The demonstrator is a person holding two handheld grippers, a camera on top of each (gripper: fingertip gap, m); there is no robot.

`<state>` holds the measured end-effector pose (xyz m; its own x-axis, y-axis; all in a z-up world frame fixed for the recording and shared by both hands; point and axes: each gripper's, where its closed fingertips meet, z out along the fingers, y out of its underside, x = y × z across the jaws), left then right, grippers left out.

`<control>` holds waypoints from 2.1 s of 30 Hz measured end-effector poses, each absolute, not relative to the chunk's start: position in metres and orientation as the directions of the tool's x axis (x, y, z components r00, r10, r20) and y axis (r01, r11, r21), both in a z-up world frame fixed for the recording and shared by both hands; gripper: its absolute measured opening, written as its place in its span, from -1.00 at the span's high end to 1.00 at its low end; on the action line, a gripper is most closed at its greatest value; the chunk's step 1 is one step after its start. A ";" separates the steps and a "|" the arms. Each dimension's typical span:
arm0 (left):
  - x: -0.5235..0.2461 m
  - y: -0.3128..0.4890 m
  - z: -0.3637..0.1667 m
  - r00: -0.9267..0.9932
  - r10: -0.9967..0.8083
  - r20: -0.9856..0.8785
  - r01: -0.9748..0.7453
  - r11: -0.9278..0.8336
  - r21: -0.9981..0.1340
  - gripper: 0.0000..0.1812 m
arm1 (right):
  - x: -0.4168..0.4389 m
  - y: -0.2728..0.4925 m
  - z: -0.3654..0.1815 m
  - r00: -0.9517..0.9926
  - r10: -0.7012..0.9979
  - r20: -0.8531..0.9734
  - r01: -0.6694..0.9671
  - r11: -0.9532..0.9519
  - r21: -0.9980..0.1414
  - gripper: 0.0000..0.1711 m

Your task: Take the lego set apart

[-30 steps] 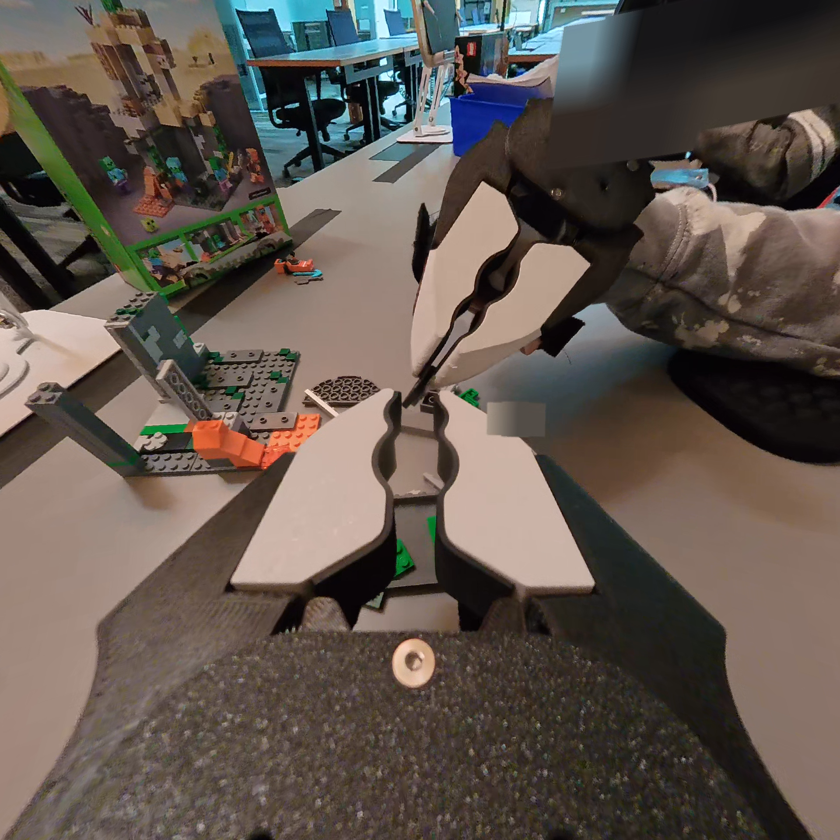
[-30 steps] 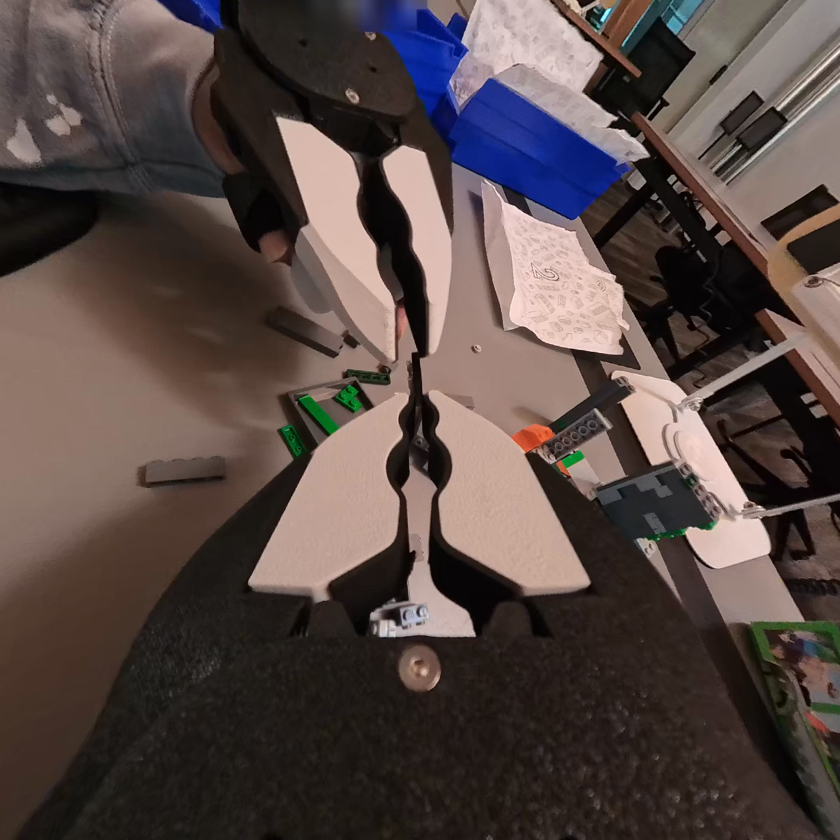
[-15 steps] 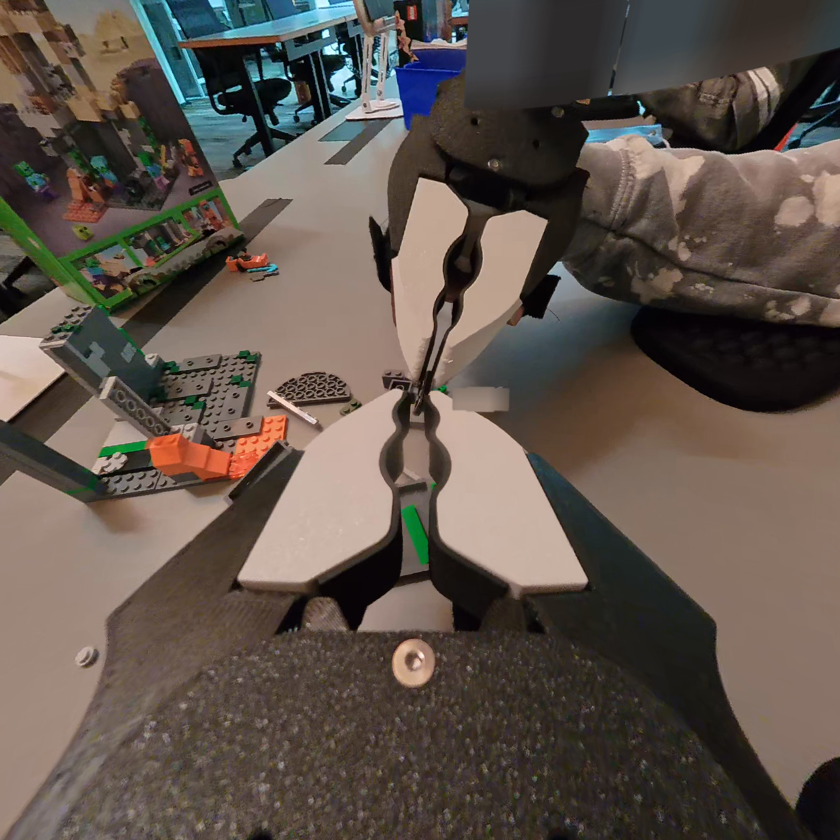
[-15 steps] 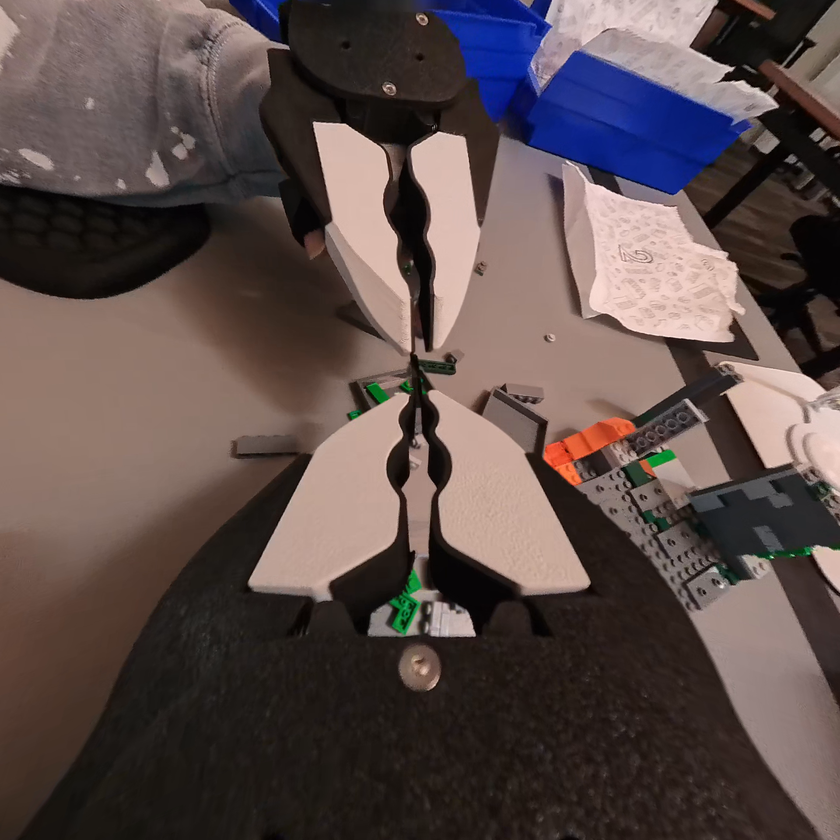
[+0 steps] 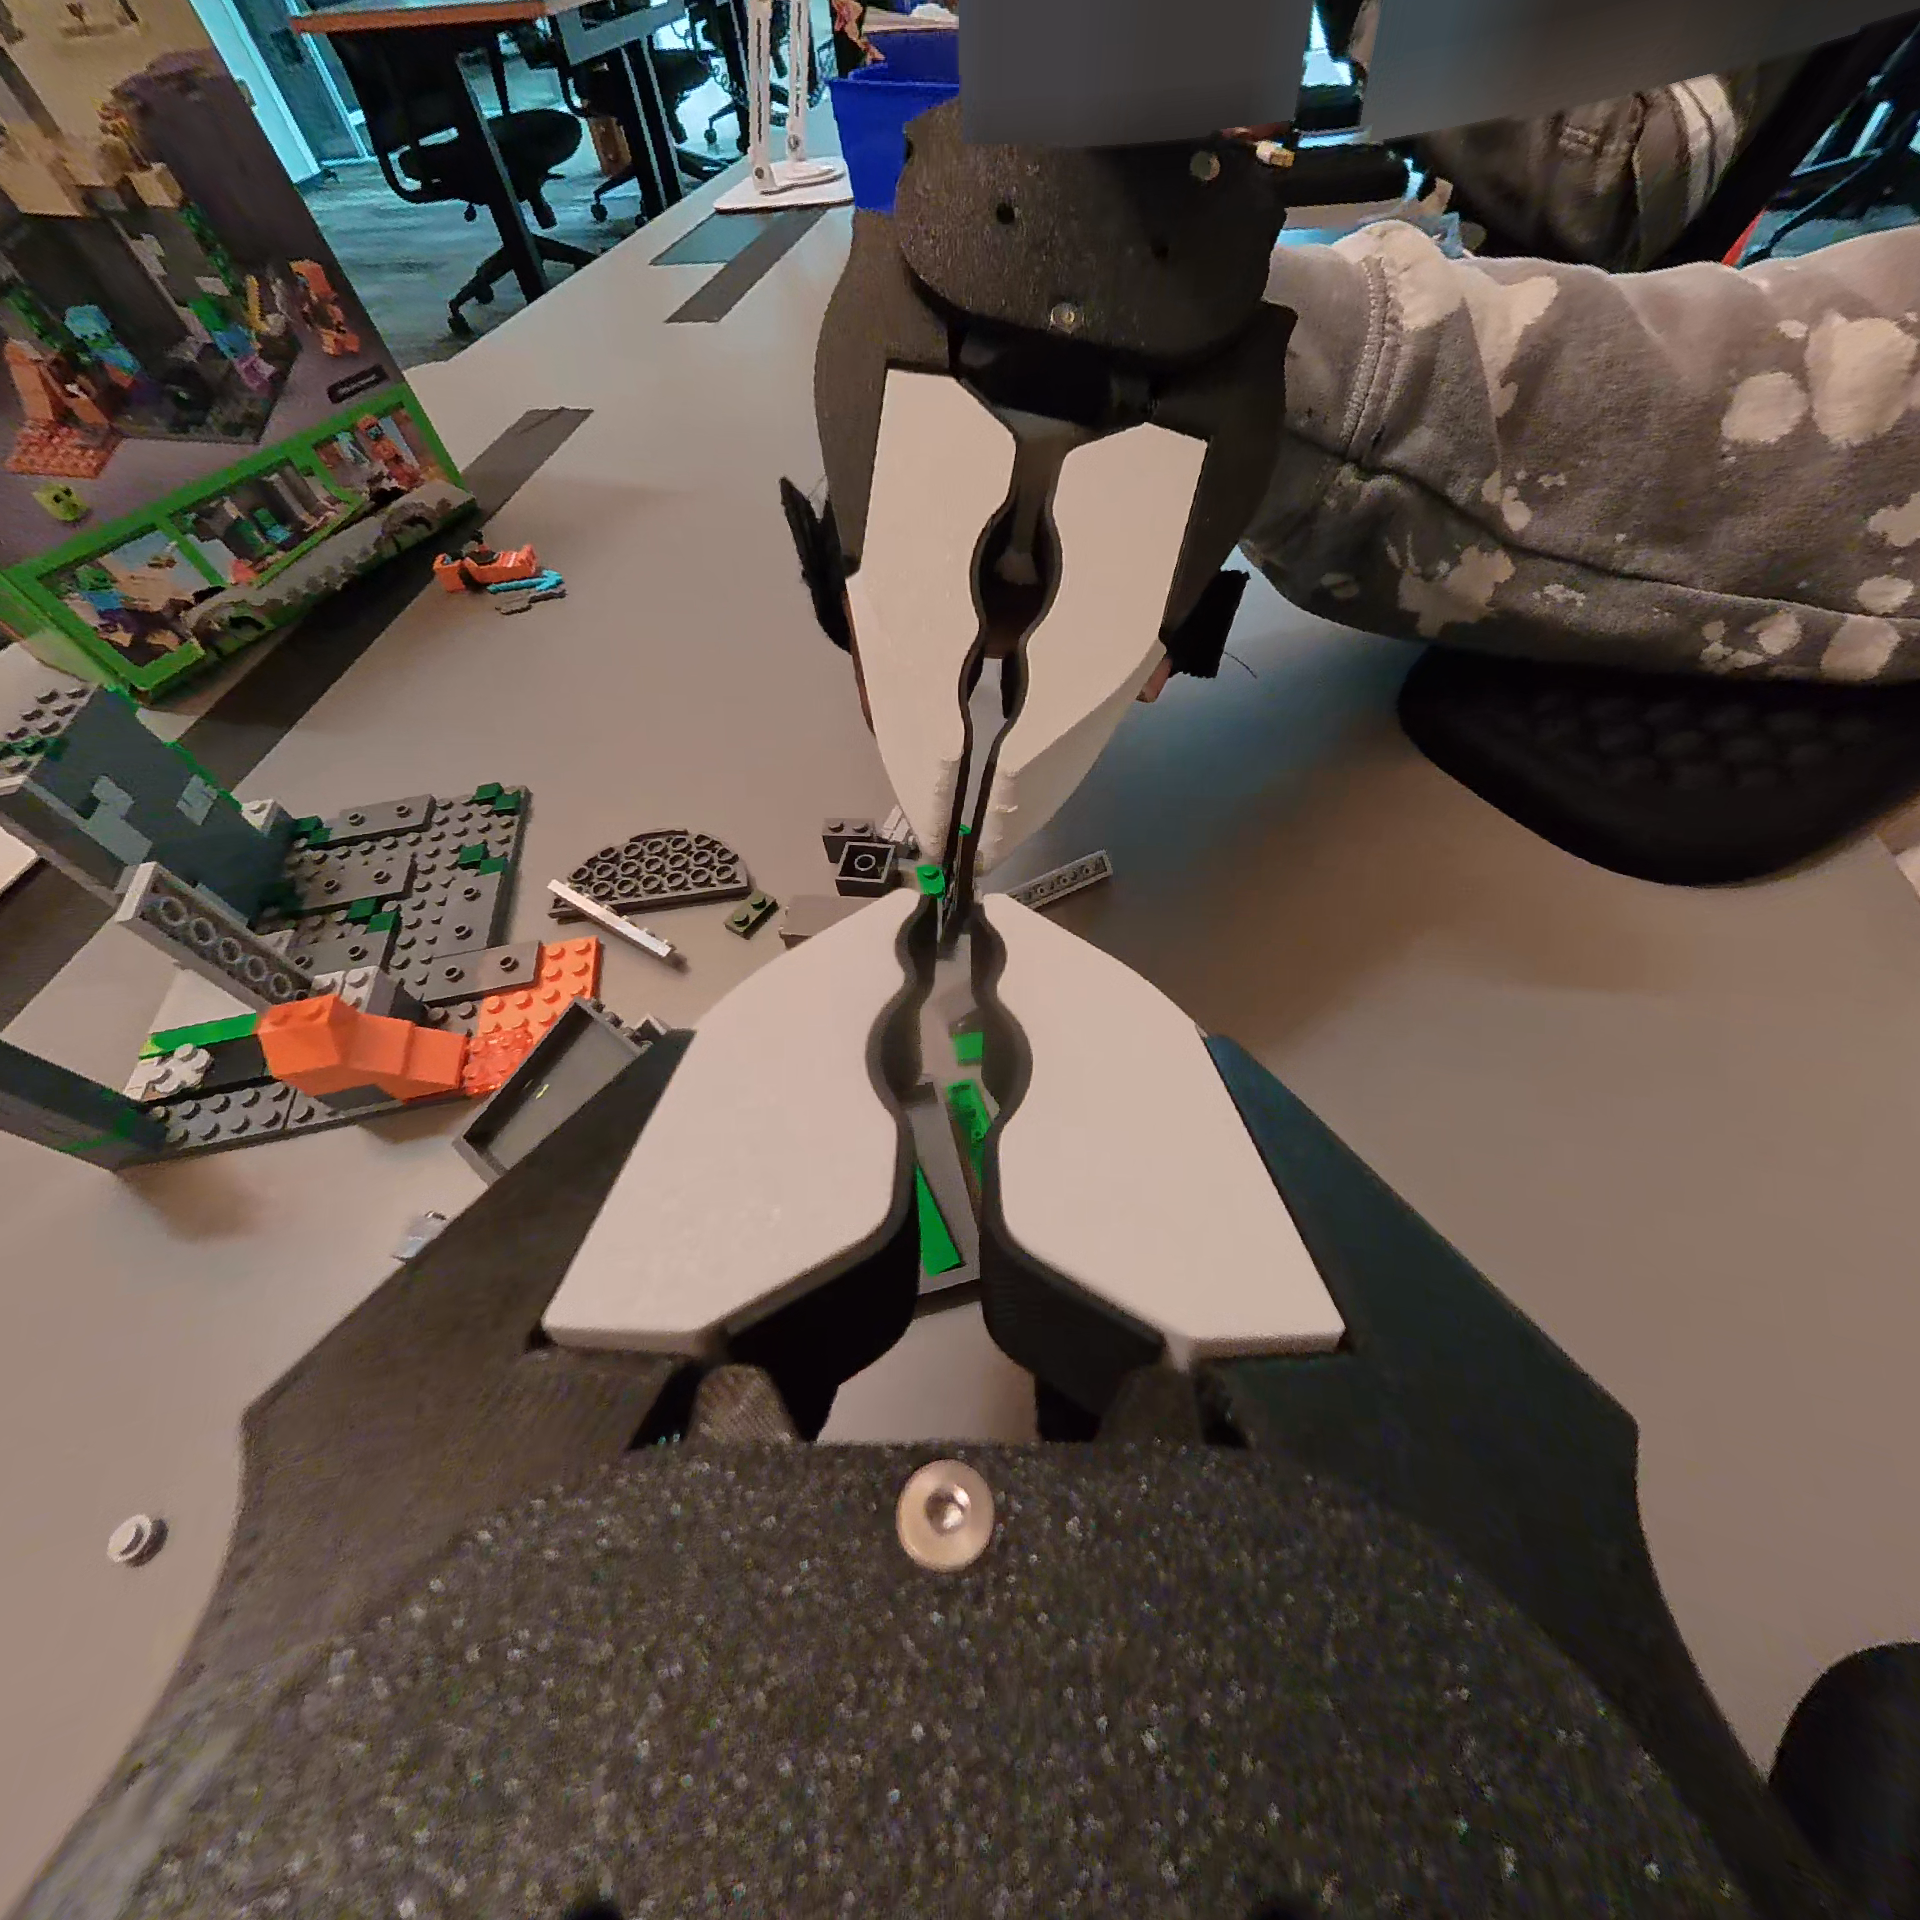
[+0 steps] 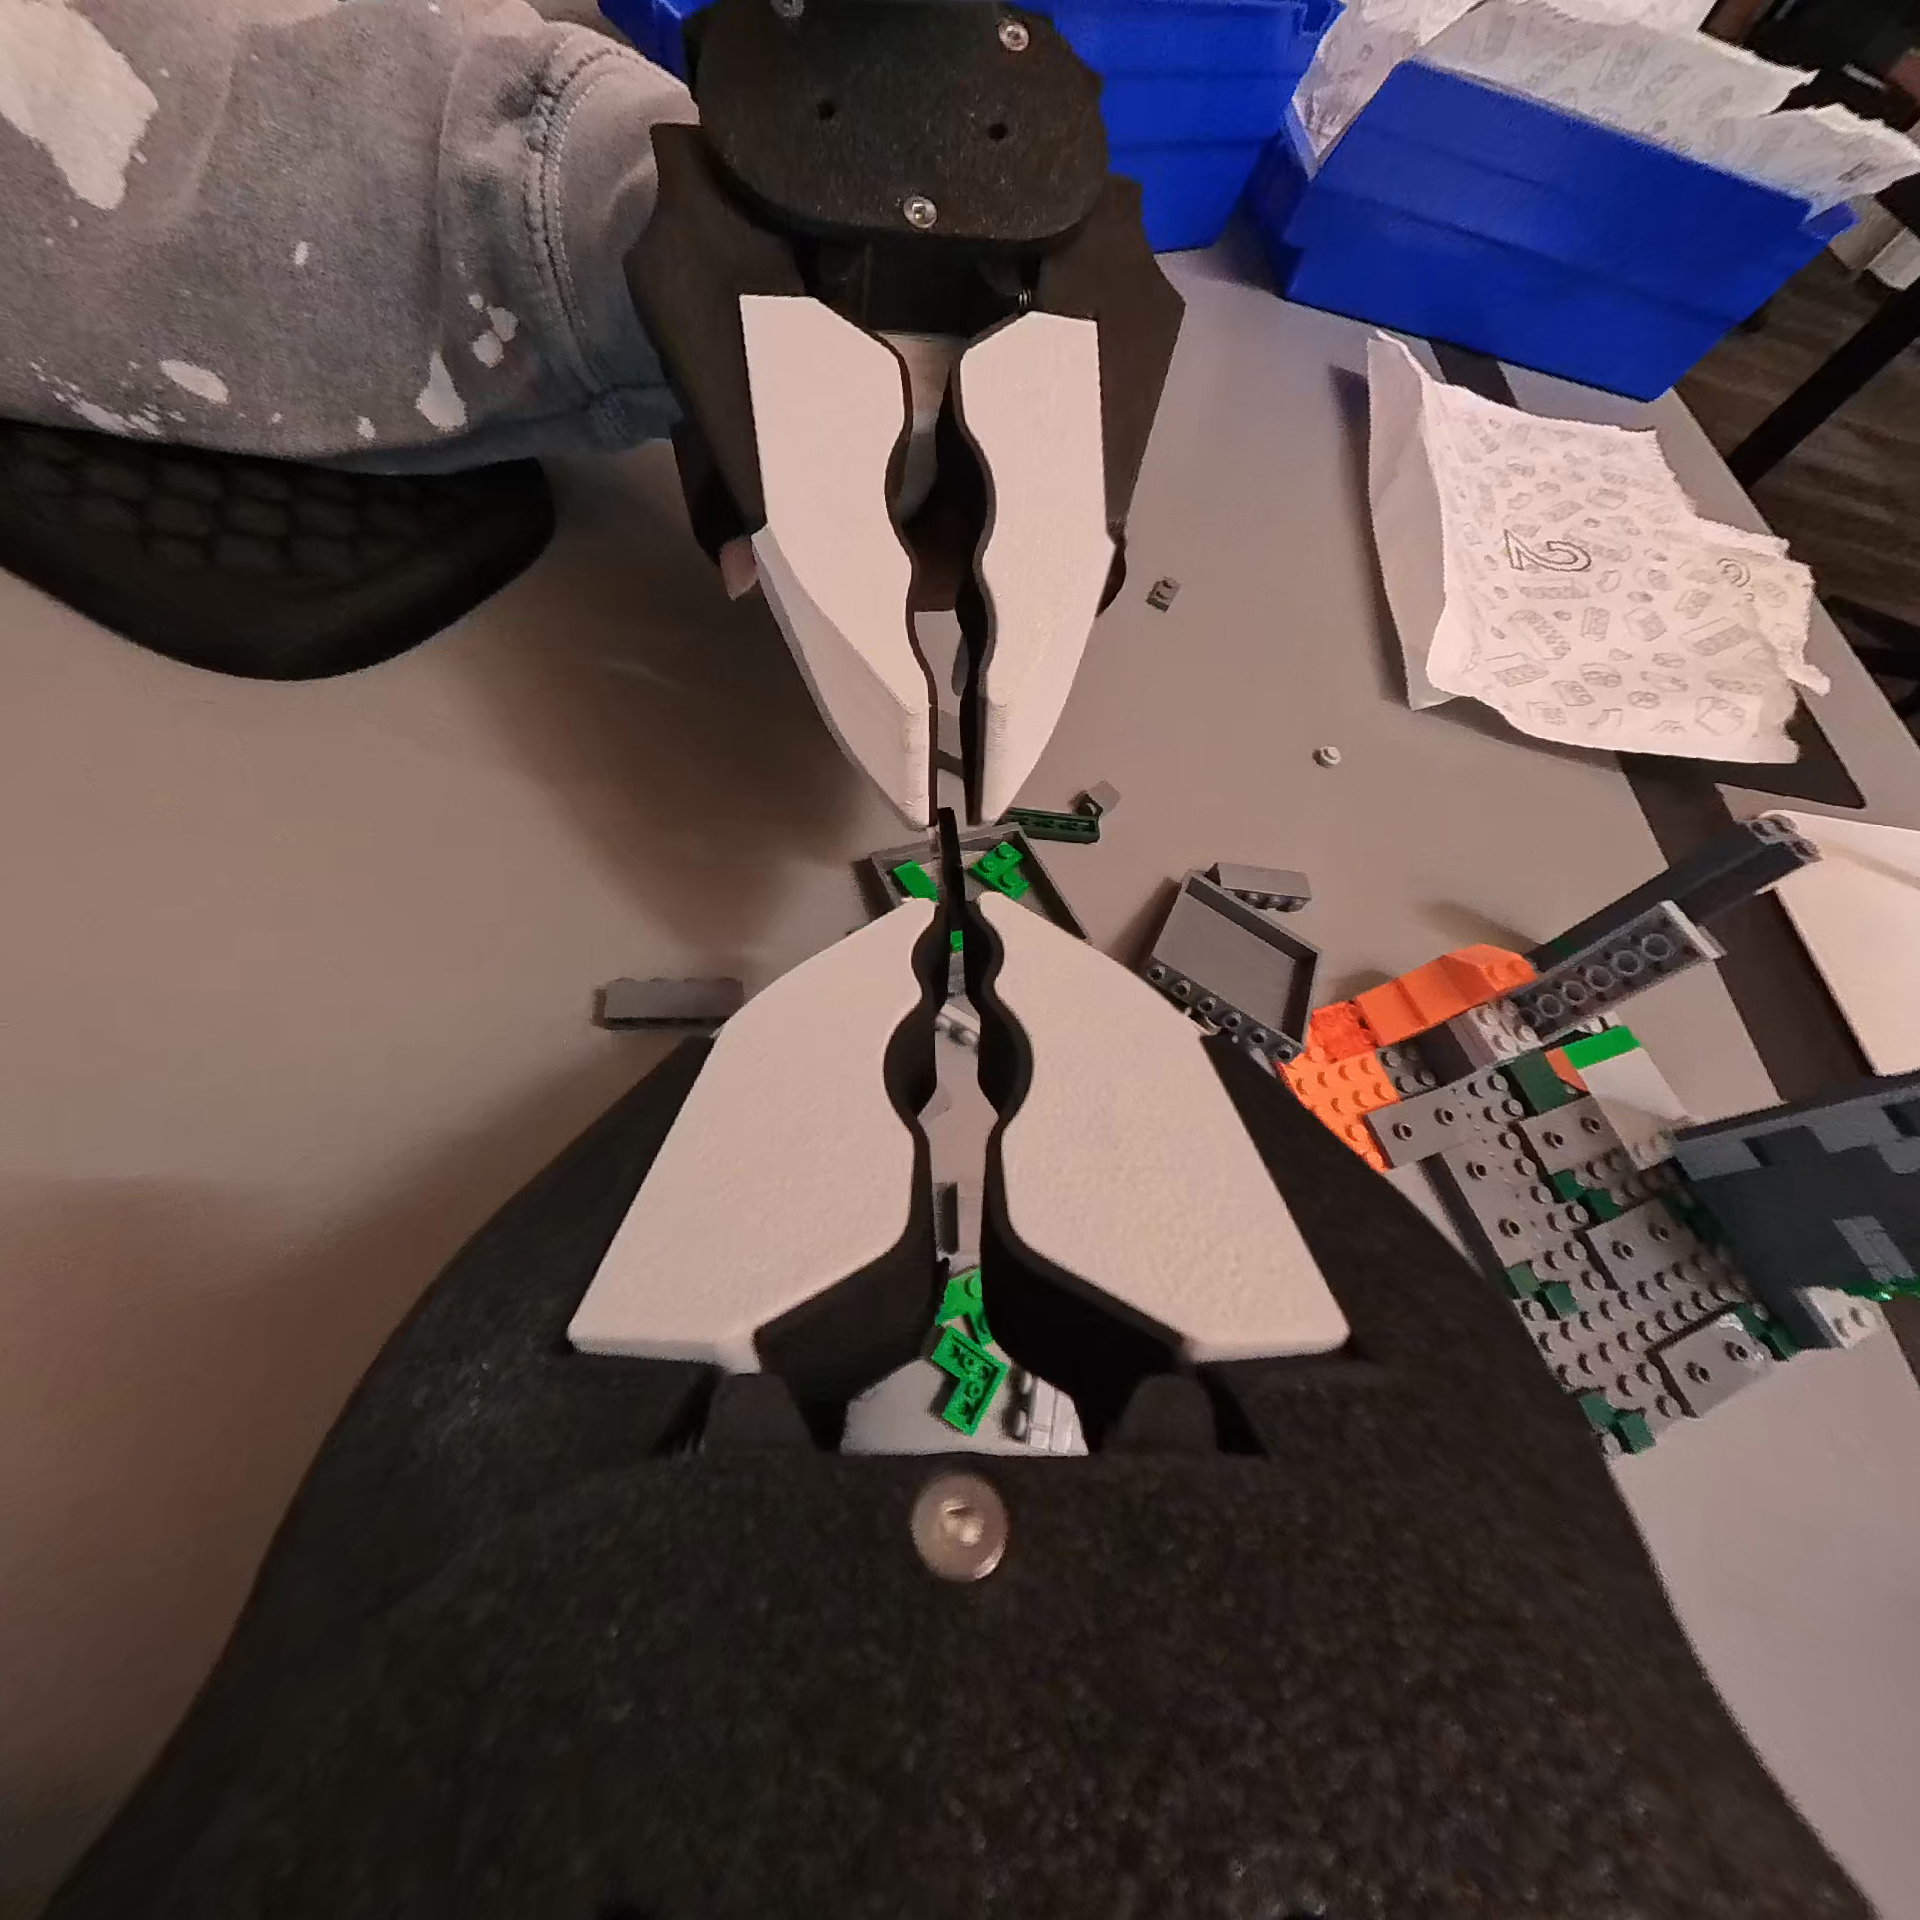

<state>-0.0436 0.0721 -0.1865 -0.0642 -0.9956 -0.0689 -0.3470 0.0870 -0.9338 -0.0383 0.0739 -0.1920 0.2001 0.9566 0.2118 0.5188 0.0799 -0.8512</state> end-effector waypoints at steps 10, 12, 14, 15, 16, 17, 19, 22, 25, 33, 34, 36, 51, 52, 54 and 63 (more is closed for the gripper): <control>-0.043 0.075 -0.183 -0.044 -0.997 -0.059 -0.365 0.071 -0.928 0.96 | -0.038 0.078 -0.188 0.231 0.952 0.199 0.492 0.062 -0.868 0.97; -0.043 0.084 -0.179 0.009 -0.998 -0.057 -0.357 0.050 -0.933 0.96 | -0.036 0.086 -0.183 0.280 0.939 0.198 0.469 0.046 -0.882 1.00; -0.045 0.094 -0.174 0.071 -0.997 -0.039 -0.336 0.013 -0.942 0.96 | -0.033 0.093 -0.181 0.325 0.921 0.214 0.464 0.042 -0.885 1.00; -0.046 0.099 -0.170 0.095 -0.995 -0.015 -0.316 -0.016 -0.949 0.96 | -0.033 0.095 -0.180 0.340 0.914 0.220 0.463 0.041 -0.885 0.98; -0.047 0.105 -0.168 0.129 -0.992 0.010 -0.303 -0.049 -0.952 0.96 | -0.033 0.099 -0.179 0.360 0.903 0.233 0.465 0.043 -0.884 0.94; -0.049 0.110 -0.167 0.157 -0.987 0.036 -0.292 -0.081 -0.953 0.96 | -0.034 0.102 -0.177 0.381 0.889 0.255 0.472 0.050 -0.880 0.90; -0.051 0.119 -0.166 0.210 -0.973 0.098 -0.262 -0.152 -0.953 0.96 | -0.037 0.110 -0.173 0.419 0.849 0.323 0.491 0.087 -0.867 0.88; -0.053 0.133 -0.163 0.284 -0.938 0.199 -0.195 -0.260 -0.946 0.96 | -0.043 0.120 -0.168 0.465 0.773 0.432 0.538 0.141 -0.831 0.91; -0.054 0.134 -0.160 0.272 -0.920 0.280 -0.149 -0.328 -0.933 0.96 | -0.041 0.133 -0.170 0.516 0.698 0.496 0.585 0.136 -0.800 0.90; -0.052 0.133 -0.162 0.257 -0.878 0.404 -0.128 -0.445 -0.886 0.96 | -0.042 0.136 -0.165 0.518 0.641 0.566 0.611 0.186 -0.770 0.90; -0.052 0.132 -0.162 0.252 -0.880 0.404 -0.128 -0.444 -0.887 0.97 | -0.043 0.135 -0.166 0.512 0.644 0.568 0.614 0.188 -0.767 0.90; -0.050 0.129 -0.161 0.241 -0.876 0.417 -0.127 -0.455 -0.882 0.97 | -0.044 0.135 -0.168 0.507 0.644 0.572 0.622 0.186 -0.761 0.90; -0.050 0.127 -0.169 0.245 -0.858 0.451 -0.170 -0.496 -0.851 0.97 | -0.045 0.134 -0.173 0.450 0.612 0.650 0.685 0.229 -0.691 0.95; -0.049 0.126 -0.169 0.243 -0.857 0.455 -0.175 -0.500 -0.848 0.97 | -0.045 0.134 -0.174 0.446 0.612 0.653 0.689 0.231 -0.687 0.95; -0.049 0.125 -0.170 0.237 -0.857 0.458 -0.178 -0.502 -0.846 0.96 | -0.046 0.134 -0.175 0.436 0.609 0.662 0.698 0.235 -0.676 0.99; -0.050 0.121 -0.168 0.199 -0.871 0.450 -0.197 -0.485 -0.852 0.97 | -0.049 0.126 -0.176 0.397 0.652 0.646 0.684 0.260 -0.682 1.00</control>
